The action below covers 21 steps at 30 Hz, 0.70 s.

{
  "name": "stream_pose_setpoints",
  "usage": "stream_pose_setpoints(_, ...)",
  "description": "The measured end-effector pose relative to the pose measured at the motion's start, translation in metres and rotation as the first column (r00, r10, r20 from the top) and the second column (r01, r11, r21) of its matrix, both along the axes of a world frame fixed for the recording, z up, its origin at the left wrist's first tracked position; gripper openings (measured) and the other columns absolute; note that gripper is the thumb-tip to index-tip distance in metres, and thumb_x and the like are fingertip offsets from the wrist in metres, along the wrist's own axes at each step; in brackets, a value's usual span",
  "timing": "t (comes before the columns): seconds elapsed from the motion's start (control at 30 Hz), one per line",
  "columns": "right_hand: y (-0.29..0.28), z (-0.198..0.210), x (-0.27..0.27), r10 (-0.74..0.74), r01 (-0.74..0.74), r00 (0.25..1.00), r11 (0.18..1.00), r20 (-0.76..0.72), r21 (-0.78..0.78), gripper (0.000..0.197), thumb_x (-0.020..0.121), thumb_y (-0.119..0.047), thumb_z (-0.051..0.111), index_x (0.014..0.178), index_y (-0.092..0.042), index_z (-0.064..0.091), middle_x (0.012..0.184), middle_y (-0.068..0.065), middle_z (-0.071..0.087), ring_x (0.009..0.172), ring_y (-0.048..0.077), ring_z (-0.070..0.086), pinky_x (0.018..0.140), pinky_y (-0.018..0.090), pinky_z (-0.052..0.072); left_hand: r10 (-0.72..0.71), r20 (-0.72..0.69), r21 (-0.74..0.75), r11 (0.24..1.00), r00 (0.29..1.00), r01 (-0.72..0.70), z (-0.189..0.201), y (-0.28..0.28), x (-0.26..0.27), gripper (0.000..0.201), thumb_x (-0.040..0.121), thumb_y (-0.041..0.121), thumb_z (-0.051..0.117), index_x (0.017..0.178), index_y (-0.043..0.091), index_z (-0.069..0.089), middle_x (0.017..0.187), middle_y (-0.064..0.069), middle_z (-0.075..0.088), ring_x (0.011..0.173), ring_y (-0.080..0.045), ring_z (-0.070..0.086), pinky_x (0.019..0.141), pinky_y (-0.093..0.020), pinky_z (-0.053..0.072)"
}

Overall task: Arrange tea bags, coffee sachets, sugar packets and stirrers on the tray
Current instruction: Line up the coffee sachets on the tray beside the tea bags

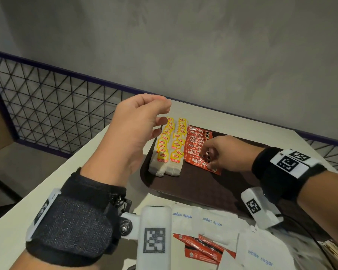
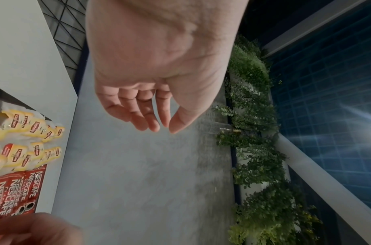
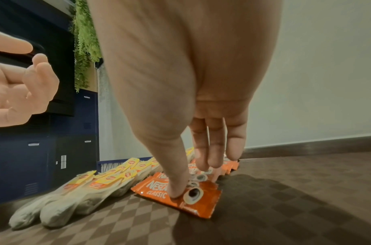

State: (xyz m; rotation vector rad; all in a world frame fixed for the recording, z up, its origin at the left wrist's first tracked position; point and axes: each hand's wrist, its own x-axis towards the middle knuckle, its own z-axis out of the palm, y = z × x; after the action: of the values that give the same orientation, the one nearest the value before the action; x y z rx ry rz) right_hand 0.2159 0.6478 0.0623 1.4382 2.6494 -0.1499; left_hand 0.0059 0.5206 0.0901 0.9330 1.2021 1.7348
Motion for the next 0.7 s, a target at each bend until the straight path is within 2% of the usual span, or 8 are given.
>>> stream_pose_setpoints(0.3, -0.002, -0.004, 0.003, 0.076, -0.076, 0.997, 0.997, -0.003, 0.013, 0.018, 0.087, -0.031, 0.079, 0.098, -0.028, 0.066, 0.087, -0.015, 0.055, 0.080, 0.002, 0.053, 0.064, 0.018, 0.038, -0.006, -0.012, -0.013, 1.000, 1.000, 0.005, -0.001, 0.000, 0.005, 0.003, 0.093, 0.019, 0.072, 0.090, 0.021, 0.072, 0.090, 0.002, 0.075, 0.081, -0.014, 0.068, 0.069, -0.029, 0.050)
stream_pose_setpoints(0.6, 0.003, -0.003, -0.007, 0.111, -0.112, 0.993, 0.993, 0.031, 0.038, 0.016, 0.087, -0.027, 0.078, 0.101, -0.024, 0.071, 0.086, -0.013, 0.063, 0.080, 0.006, 0.060, 0.066, 0.018, 0.044, -0.015, -0.024, -0.011, 1.000, 1.000, 0.015, -0.002, 0.001, 0.005, 0.004, 0.093, 0.019, 0.072, 0.090, 0.022, 0.072, 0.091, 0.001, 0.074, 0.083, -0.015, 0.067, 0.069, -0.030, 0.050)
stream_pose_setpoints(0.7, -0.003, 0.010, -0.005, 0.110, -0.109, 0.994, 0.990, 0.001, 0.086, 0.012, 0.088, -0.030, 0.076, 0.097, -0.026, 0.070, 0.084, -0.013, 0.061, 0.078, 0.008, 0.058, 0.064, 0.022, 0.042, -0.019, -0.016, 0.005, 1.000, 1.000, 0.019, 0.000, 0.001, 0.004, 0.004, 0.092, 0.019, 0.071, 0.089, 0.021, 0.071, 0.088, 0.002, 0.074, 0.076, -0.013, 0.066, 0.066, -0.027, 0.049)
